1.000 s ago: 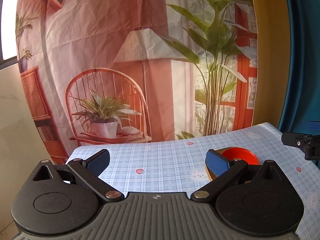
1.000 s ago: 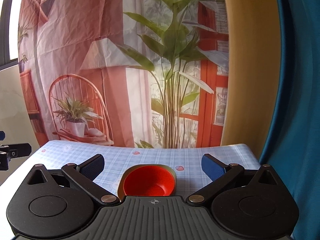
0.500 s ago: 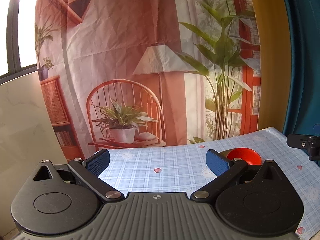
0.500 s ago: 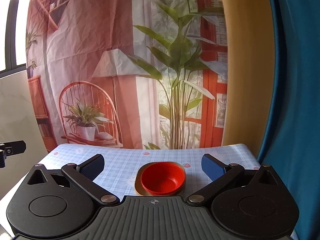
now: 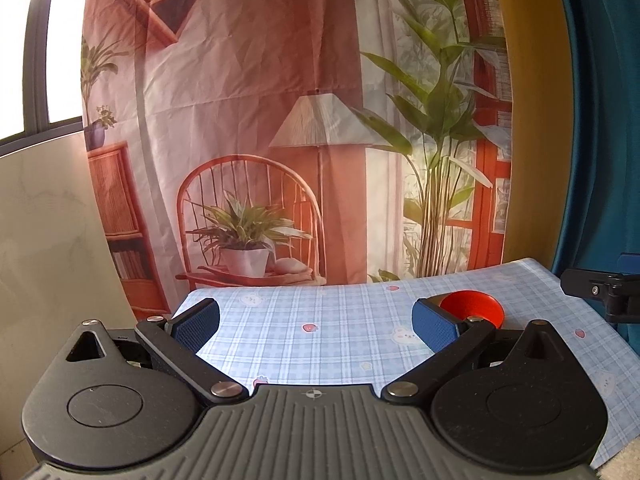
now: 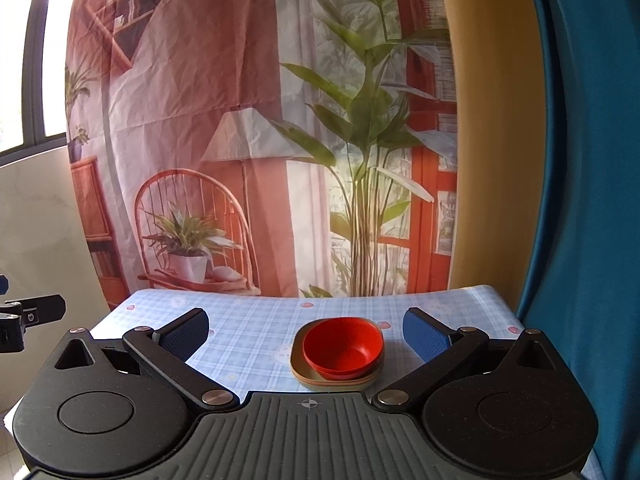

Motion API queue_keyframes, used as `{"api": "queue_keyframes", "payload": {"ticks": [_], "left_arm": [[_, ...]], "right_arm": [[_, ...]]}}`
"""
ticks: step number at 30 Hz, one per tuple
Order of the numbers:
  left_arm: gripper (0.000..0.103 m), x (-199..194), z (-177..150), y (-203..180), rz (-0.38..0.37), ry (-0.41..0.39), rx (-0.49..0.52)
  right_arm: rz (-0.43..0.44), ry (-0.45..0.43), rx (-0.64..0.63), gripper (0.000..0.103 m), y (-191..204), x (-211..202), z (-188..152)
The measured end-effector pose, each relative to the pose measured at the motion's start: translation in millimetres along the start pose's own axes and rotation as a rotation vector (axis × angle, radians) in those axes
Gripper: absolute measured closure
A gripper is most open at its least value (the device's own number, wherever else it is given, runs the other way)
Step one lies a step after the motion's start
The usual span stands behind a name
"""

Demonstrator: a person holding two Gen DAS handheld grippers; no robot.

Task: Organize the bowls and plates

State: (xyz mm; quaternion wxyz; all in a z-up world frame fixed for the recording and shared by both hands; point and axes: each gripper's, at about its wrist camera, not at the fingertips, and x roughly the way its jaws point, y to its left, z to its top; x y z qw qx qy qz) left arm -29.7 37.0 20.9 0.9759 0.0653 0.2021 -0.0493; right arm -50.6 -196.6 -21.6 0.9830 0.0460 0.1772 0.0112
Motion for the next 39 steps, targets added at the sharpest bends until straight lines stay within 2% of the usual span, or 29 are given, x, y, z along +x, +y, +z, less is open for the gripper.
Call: {"api": "queue_keyframes", "payload": {"ticks": [39], "left_arm": [[0.000,2.2,-3.8,3.0,-0.005,0.035,-0.017]], "right_arm": [[-0.010,0.023,0.027,0.000,-8.8,-1.7,-7.0]]}}
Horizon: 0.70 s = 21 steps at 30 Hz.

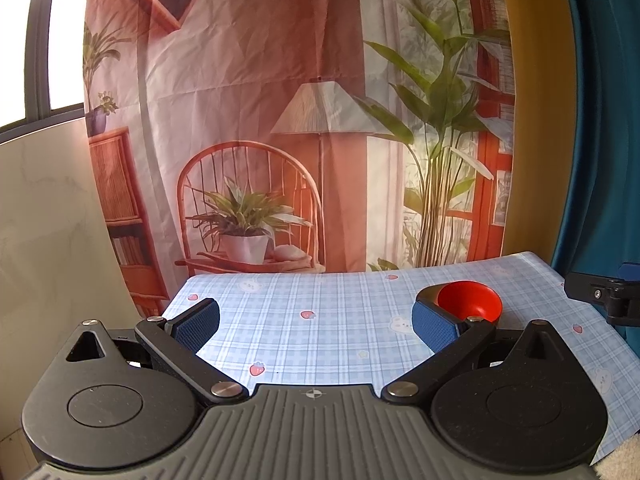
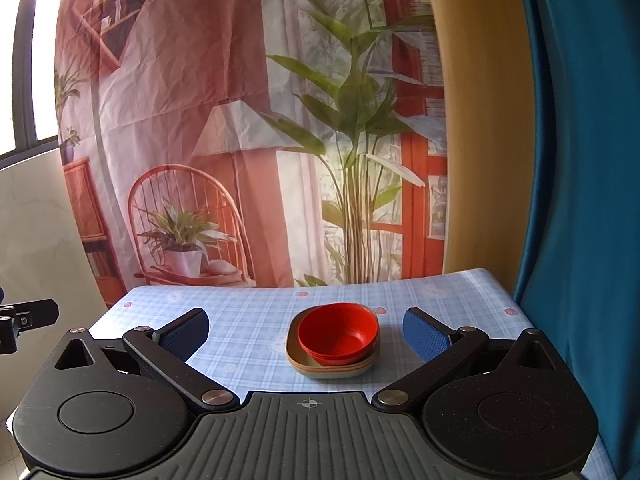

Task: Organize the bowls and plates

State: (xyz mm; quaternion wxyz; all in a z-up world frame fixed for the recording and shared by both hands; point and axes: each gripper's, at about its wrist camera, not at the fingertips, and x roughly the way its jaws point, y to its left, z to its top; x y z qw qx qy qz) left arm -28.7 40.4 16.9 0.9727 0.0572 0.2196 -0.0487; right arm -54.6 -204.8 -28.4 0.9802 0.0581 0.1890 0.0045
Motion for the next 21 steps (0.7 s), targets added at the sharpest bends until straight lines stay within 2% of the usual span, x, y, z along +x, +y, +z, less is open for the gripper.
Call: {"api": "queue_keyframes", "payload": {"ticks": [21], "left_arm": [[0.000,4.5,-2.8,1.9,0.007,0.012,-0.013]], "right_arm": [[-0.006,0.010,0.001,0.000,-1.0,3.8,-5.1]]}}
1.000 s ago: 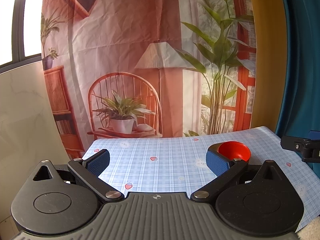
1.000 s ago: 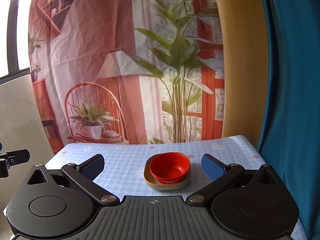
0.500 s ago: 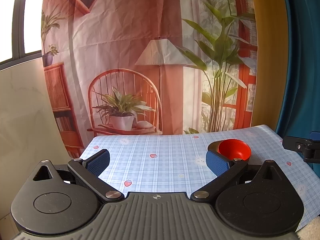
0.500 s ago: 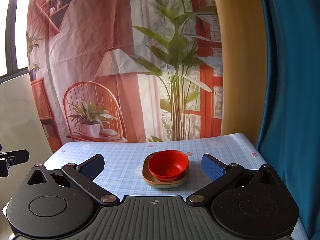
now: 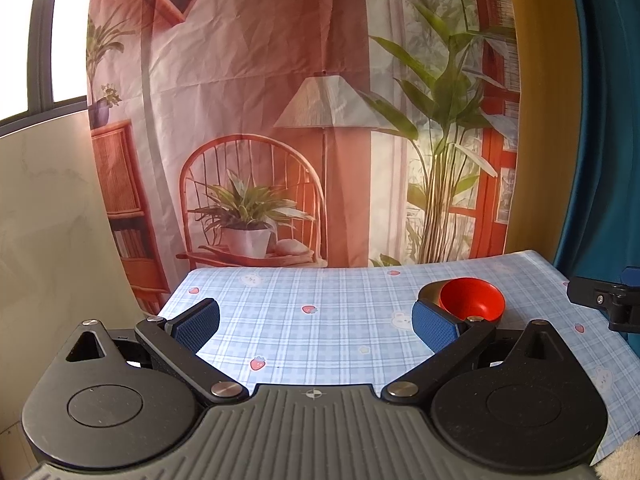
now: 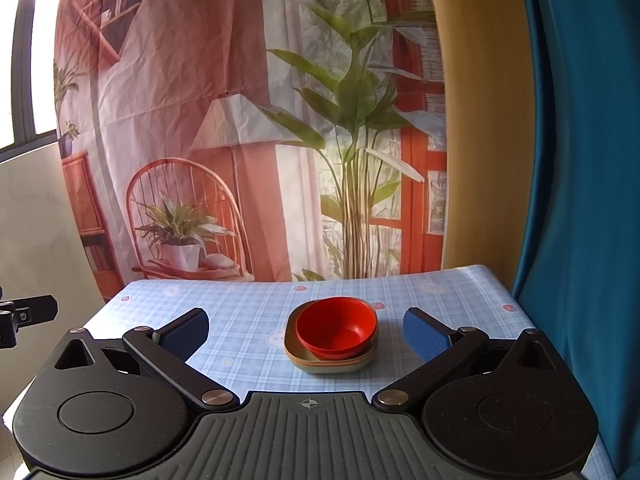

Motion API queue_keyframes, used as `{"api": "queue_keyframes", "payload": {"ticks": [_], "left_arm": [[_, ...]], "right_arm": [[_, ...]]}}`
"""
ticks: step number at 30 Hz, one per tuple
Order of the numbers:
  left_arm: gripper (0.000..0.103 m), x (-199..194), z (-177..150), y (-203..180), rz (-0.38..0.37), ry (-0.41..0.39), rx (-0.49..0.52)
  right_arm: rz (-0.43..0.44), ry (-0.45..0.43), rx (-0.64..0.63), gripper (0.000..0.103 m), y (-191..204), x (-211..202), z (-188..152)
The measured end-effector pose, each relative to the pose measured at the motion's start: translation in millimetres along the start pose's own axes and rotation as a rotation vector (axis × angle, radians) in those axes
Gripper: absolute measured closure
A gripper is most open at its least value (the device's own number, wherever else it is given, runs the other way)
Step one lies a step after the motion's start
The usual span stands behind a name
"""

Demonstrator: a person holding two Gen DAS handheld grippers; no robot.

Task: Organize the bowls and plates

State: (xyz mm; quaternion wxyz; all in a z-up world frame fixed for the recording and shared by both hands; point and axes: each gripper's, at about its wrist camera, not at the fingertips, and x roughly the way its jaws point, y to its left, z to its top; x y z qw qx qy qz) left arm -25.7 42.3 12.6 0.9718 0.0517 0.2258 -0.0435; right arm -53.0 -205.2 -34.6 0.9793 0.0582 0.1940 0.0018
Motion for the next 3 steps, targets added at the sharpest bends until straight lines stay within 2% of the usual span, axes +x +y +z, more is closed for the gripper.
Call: {"api": "queue_keyframes", "payload": {"ticks": [3], "left_arm": [[0.000,0.1,0.1,0.0,-0.002,0.000,0.000]], "right_arm": [[-0.002,0.001,0.000,0.000,0.7,0.5,-0.7]]}}
